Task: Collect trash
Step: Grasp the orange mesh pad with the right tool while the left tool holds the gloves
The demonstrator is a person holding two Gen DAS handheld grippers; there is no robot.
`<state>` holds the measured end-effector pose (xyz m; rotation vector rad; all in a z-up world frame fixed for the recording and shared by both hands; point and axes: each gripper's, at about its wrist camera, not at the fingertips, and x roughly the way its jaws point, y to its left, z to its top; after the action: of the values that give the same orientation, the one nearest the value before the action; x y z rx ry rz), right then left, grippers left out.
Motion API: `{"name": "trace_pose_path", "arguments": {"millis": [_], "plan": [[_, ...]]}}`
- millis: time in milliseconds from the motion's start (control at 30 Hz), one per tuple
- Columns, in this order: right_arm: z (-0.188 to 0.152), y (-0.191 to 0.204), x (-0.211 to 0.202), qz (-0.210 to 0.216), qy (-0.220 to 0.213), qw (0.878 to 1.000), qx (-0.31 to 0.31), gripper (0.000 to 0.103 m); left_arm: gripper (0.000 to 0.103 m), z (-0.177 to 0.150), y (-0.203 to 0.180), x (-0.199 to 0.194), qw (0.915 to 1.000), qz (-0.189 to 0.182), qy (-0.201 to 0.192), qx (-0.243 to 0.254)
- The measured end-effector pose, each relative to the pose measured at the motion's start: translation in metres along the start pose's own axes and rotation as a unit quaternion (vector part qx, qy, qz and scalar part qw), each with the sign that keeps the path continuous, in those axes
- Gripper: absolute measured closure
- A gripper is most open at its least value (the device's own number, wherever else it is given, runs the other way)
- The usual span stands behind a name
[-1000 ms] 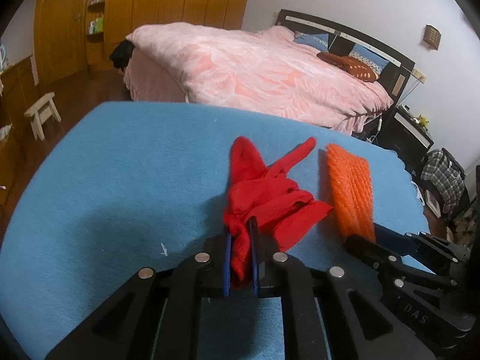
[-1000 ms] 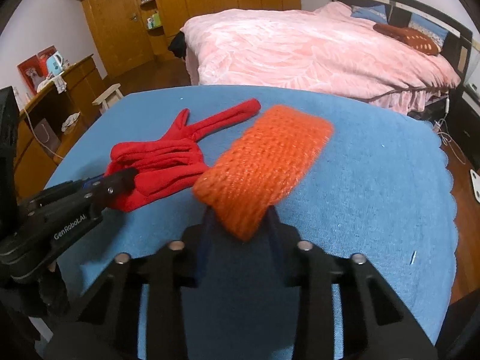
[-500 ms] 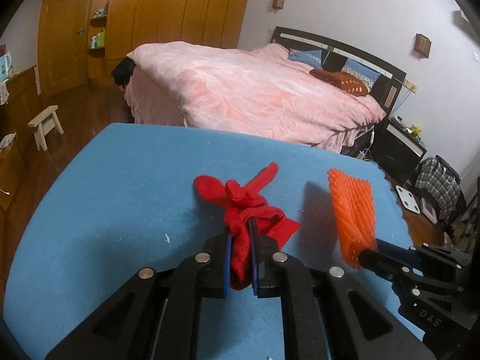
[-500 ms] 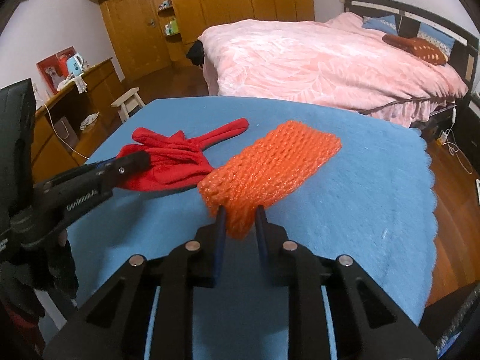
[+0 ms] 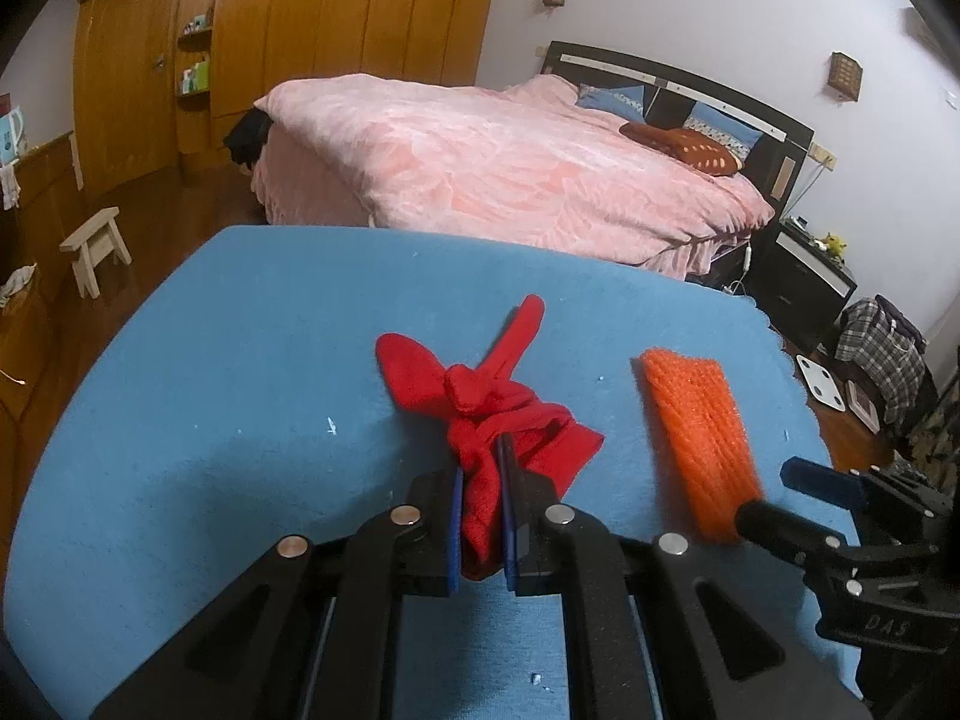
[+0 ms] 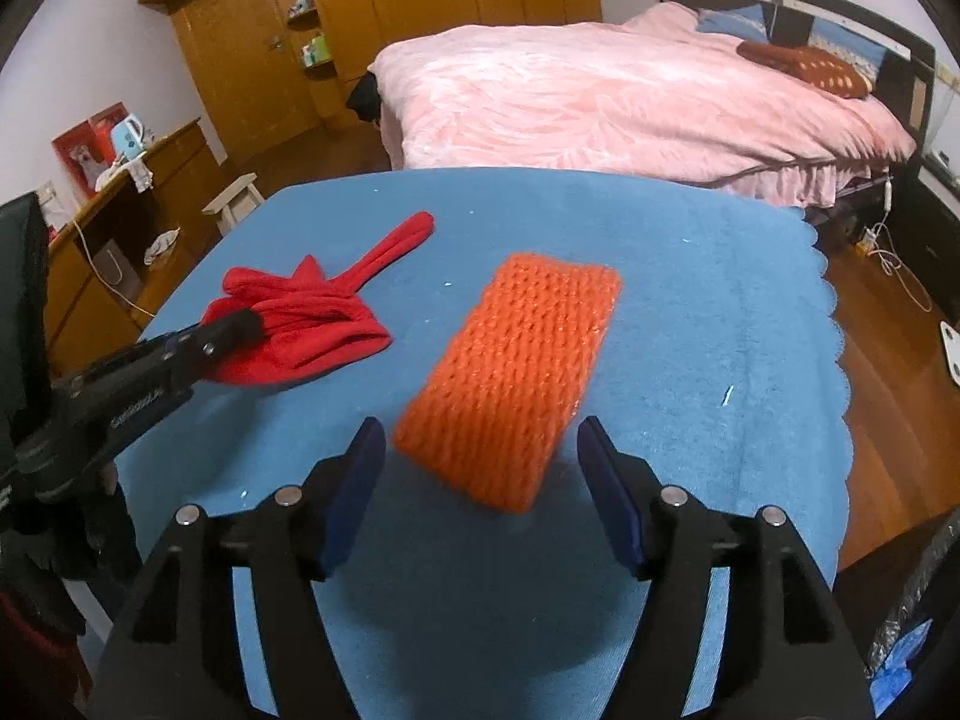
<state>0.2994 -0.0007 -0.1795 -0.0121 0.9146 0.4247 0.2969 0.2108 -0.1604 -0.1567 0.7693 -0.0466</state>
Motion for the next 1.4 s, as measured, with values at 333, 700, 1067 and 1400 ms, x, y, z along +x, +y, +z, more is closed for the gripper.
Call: {"name": "trace_pose_path", "arguments": {"millis": [333,700,1067,1400], "plan": [[0.009,0.004,0.026,-0.004,0.022,1.000,0.011,0.050,0.093,-0.003,0.004,0.001,1.0000,-0.001,0.004,-0.003],[0.017,0.004,-0.021,0.020,-0.026,0.999,-0.003,0.099,0.093,0.002,-0.010,-0.022,0.9997,-0.017,-0.017,-0.003],[0.010,0.000,-0.050,0.028,-0.037,0.999,-0.002,0.101,0.093,-0.002,-0.028,-0.057,0.9990,-0.028,-0.035,0.002],[-0.001,-0.004,-0.018,0.000,-0.009,1.000,0.013,0.056,0.093,-0.020,-0.020,-0.035,0.9999,-0.011,-0.002,-0.003]]}}
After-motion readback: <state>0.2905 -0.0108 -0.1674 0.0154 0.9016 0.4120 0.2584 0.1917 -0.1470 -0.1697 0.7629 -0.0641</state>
